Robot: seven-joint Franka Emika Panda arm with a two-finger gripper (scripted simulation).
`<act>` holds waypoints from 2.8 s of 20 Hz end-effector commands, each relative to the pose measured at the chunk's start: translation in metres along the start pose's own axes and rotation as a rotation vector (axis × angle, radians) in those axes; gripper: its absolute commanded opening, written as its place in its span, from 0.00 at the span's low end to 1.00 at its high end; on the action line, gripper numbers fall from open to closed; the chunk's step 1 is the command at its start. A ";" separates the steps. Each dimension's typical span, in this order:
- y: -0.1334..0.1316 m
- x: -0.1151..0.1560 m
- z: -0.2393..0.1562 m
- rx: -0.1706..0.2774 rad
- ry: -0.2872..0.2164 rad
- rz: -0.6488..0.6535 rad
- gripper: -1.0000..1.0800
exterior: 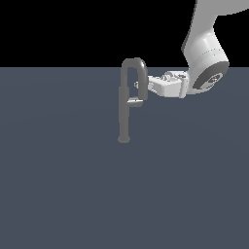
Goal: Turn on the faucet by rotating a designated handle.
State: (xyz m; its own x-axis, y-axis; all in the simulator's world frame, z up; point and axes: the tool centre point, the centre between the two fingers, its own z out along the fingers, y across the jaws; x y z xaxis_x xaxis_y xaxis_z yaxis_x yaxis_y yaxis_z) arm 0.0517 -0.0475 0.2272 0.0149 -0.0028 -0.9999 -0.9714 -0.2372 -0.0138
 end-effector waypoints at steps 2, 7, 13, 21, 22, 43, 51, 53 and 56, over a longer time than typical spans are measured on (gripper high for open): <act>0.013 0.002 0.000 -0.006 -0.006 0.011 0.00; 0.015 0.000 0.000 -0.002 -0.001 0.000 0.00; 0.034 0.010 0.000 -0.005 -0.004 0.007 0.00; 0.046 0.020 0.000 -0.008 -0.003 -0.001 0.00; 0.050 0.025 0.000 -0.007 -0.004 0.002 0.00; 0.049 0.075 0.000 -0.011 -0.004 -0.005 0.00; 0.038 0.062 -0.001 -0.024 -0.004 -0.039 0.00; 0.036 0.071 -0.001 -0.021 -0.004 -0.030 0.00; 0.033 0.084 0.000 -0.016 -0.005 -0.016 0.00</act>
State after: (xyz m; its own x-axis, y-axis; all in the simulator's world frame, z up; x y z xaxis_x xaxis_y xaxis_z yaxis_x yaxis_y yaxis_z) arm 0.0172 -0.0631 0.1794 0.0635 0.0230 -0.9977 -0.9595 -0.2736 -0.0674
